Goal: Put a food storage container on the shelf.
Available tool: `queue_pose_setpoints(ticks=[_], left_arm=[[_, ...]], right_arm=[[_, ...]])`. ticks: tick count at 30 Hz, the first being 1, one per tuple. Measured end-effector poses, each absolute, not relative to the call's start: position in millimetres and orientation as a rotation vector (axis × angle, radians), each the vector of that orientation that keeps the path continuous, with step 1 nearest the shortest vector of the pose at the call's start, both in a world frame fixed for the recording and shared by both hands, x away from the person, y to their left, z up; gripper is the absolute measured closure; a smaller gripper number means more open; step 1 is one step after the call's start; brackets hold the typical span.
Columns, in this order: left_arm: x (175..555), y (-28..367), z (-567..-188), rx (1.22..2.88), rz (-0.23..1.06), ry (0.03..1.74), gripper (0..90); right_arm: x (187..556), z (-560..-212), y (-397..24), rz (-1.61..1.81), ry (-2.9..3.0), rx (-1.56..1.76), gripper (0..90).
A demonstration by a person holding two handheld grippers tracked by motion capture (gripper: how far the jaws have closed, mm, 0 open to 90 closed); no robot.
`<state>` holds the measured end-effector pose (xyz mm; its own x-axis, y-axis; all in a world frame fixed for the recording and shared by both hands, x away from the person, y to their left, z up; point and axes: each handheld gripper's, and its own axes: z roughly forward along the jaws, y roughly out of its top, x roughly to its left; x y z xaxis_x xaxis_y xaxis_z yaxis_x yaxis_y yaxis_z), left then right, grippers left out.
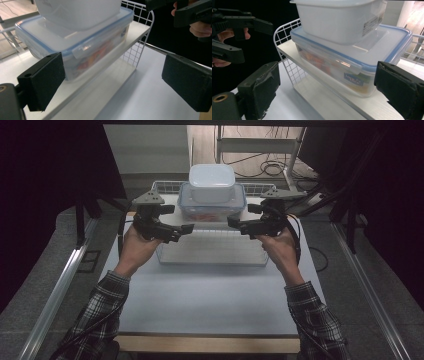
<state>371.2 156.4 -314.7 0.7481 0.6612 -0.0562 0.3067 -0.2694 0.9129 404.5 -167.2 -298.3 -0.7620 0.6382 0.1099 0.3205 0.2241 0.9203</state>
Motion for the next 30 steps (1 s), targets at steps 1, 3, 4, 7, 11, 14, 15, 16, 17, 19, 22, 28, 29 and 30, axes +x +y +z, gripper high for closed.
queue_pose_setpoints(ticks=[1,3,4,7,11,14,15,16,17,19,22,28,29,30], left_arm=[[370,156,-317,1.870,0.411,0.747,4.5],[368,157,-321,1.877,0.412,0.748,4.5],[368,157,-321,1.877,0.412,0.748,4.5],[366,157,-327,1.890,0.408,0.746,4.4],[363,157,-331,1.902,0.413,0.746,4.2],[360,157,-334,1.908,0.408,0.741,4.1],[359,157,-335,1.907,0.408,0.739,4.0],[359,157,-335,1.907,0.408,0.739,4.0],[358,157,-338,1.909,0.403,0.738,3.9],[356,156,-340,1.913,0.406,0.739,3.6],[355,156,-346,1.922,0.400,0.744,3.1],[352,154,-355,1.953,0.402,0.749,2.0],[352,154,-357,1.953,0.401,0.748,1.8],[350,155,-359,1.955,0.395,0.751,1.8]], right_arm=[[404,-299,-168,1.550,2.212,0.898,6.6],[403,-303,-169,1.551,2.219,0.896,6.0],[403,-303,-169,1.551,2.219,0.896,6.0],[400,-307,-169,1.547,2.234,0.892,5.2],[399,-311,-170,1.543,2.246,0.886,4.5],[396,-315,-170,1.533,2.257,0.884,3.0],[395,-316,-170,1.530,2.260,0.880,2.7],[394,-317,-170,1.534,2.262,0.881,2.4],[393,-317,-170,1.532,2.265,0.879,2.1],[391,-319,-169,1.527,2.272,0.870,1.7],[388,-321,-169,1.520,2.280,0.859,1.1],[383,-329,-168,1.512,2.290,0.851,0.1],[383,-331,-168,1.514,2.291,0.849,0.0],[382,-332,-168,1.512,2.292,0.849,0.0]])
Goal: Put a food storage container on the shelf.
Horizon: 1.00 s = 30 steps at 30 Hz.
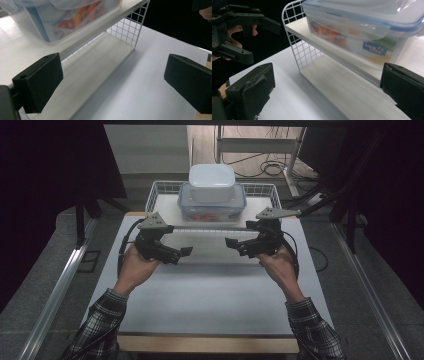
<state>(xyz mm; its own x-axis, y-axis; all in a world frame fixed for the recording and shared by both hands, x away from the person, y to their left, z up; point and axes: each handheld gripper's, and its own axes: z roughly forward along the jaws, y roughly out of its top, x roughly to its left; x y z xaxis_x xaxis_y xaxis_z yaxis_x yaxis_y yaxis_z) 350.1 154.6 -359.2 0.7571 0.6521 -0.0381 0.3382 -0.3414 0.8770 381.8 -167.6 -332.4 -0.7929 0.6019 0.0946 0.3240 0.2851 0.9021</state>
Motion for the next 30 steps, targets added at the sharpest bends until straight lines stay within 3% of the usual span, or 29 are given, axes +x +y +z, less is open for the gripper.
queue_pose_setpoints(ticks=[30], left_arm=[[318,154,-419,1.970,0.368,0.766,2.5]], right_arm=[[359,-391,-173,1.471,2.359,0.883,0.0]])
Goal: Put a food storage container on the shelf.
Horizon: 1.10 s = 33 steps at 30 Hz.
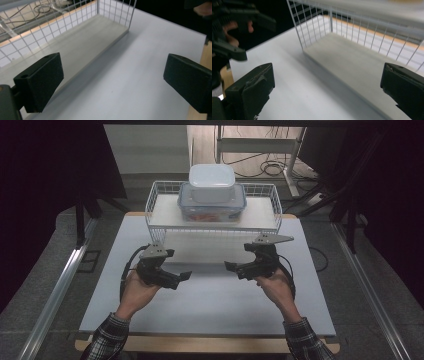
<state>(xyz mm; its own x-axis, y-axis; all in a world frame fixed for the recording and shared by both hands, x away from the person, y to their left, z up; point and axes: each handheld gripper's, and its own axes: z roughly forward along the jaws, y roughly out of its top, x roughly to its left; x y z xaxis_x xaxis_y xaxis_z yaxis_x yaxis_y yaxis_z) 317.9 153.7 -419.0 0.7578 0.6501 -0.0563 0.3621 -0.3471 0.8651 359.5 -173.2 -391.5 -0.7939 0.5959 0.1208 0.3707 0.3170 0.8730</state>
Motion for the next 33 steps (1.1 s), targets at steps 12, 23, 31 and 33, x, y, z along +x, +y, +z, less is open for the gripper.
queue_pose_setpoints(ticks=[12,23,31,33], left_arm=[[306,156,-429,1.942,0.369,0.785,3.2],[298,158,-445,1.958,0.369,0.805,3.7],[290,162,-457,1.959,0.348,0.828,4.0],[288,162,-459,1.967,0.345,0.829,4.0]], right_arm=[[348,-406,-183,1.429,2.357,0.894,0.0],[338,-417,-190,1.405,2.354,0.921,0.0],[331,-421,-194,1.415,2.332,0.960,0.0],[329,-423,-195,1.416,2.338,0.963,0.0]])
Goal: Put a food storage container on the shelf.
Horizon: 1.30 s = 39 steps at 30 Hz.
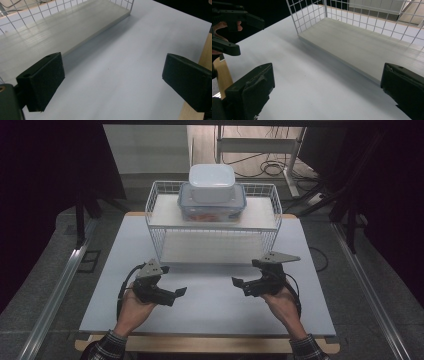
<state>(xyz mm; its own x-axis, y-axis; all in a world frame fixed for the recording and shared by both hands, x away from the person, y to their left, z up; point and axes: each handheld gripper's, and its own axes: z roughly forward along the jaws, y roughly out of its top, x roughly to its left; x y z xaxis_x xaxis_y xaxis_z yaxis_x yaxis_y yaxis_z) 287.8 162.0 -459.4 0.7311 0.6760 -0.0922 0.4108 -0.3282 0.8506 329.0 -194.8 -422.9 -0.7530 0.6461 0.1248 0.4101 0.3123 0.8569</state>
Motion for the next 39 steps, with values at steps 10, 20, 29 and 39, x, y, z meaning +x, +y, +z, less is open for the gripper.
queue_pose_setpoints(ticks=[10,20,29,39], left_arm=[[281,167,-464,1.963,0.343,0.844,4.1],[275,176,-473,1.952,0.346,0.880,4.2],[267,185,-478,1.943,0.378,0.902,4.4],[258,195,-488,1.942,0.394,0.942,4.5]], right_arm=[[321,-429,-199,1.401,2.358,0.952,0.0],[313,-439,-212,1.376,2.360,0.979,0.0],[305,-443,-227,1.373,2.327,1.004,0.0],[300,-449,-235,1.355,2.317,1.014,0.0]])
